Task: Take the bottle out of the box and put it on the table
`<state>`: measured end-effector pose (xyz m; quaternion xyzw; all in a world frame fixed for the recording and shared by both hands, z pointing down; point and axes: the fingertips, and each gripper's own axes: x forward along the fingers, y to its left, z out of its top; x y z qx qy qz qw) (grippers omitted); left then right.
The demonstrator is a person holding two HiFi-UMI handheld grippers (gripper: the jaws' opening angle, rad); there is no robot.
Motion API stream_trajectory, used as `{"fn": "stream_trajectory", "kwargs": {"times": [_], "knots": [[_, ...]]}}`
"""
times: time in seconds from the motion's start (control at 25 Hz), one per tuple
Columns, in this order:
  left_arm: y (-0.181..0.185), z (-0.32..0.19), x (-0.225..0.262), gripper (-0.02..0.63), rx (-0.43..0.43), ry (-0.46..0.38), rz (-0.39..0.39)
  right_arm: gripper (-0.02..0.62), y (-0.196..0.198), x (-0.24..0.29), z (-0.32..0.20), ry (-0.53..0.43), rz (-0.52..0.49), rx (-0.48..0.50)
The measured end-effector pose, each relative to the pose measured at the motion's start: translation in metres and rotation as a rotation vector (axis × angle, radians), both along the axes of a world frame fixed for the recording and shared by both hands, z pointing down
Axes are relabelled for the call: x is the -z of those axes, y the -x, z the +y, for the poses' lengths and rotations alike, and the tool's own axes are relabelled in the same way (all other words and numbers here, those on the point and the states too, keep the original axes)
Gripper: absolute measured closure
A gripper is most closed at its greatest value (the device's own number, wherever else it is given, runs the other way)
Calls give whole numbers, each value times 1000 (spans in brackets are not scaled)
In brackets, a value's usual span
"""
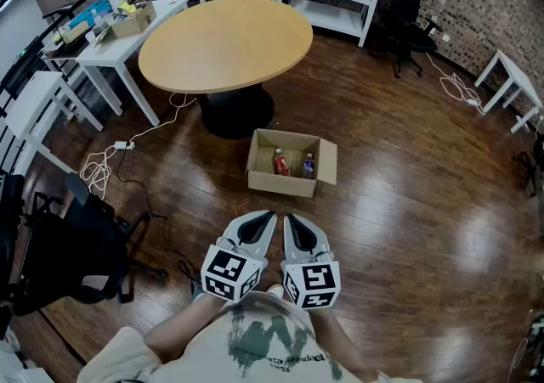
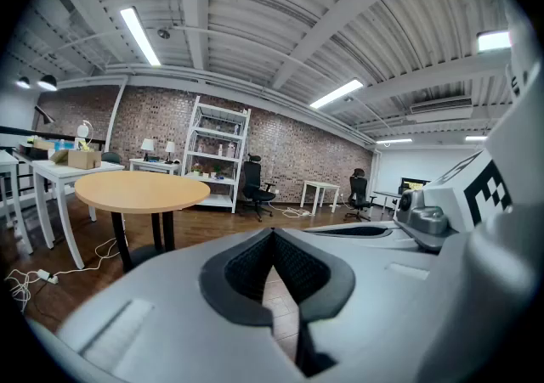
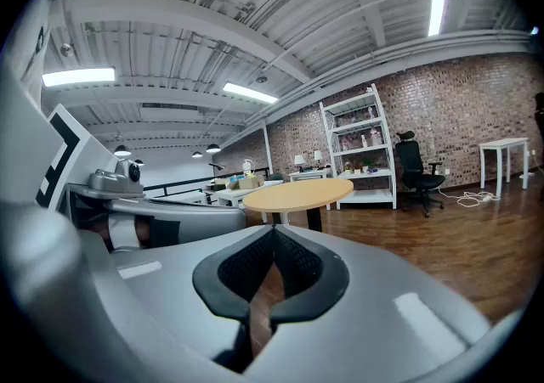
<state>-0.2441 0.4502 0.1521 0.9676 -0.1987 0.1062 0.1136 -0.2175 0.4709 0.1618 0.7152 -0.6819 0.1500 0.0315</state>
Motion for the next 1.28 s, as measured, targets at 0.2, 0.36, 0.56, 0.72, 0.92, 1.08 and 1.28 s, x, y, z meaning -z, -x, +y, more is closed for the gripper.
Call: {"fn": "stream_trajectory", "kwargs": {"times": [0.2,0.36,0.56,0.72,0.92,1.08,1.28], "knots": [[-10,-5,2,611,-5,-14,-7,595,-12,2,-3,-10,0,-5],[-12,-14,-1,611,5,-11,-10,595,-15,-1,-11,-6,1,11],[-18,-44,-9,611,12,-6,-1,595,-17,-11,-40,10,19,39],[-24,-75,-7,611,22,5,19,595,-19,-10,-68,21,44,52],[-34,-113,-14,611,31,24,27,595,-29,-17,-108,38,49,61],[-40,-147,-19,611,39,45,25,595,-35,-22,-142,56,43,70],[-47,-186,-24,611,42,64,22,595,-43,-26,-183,72,39,74]]}}
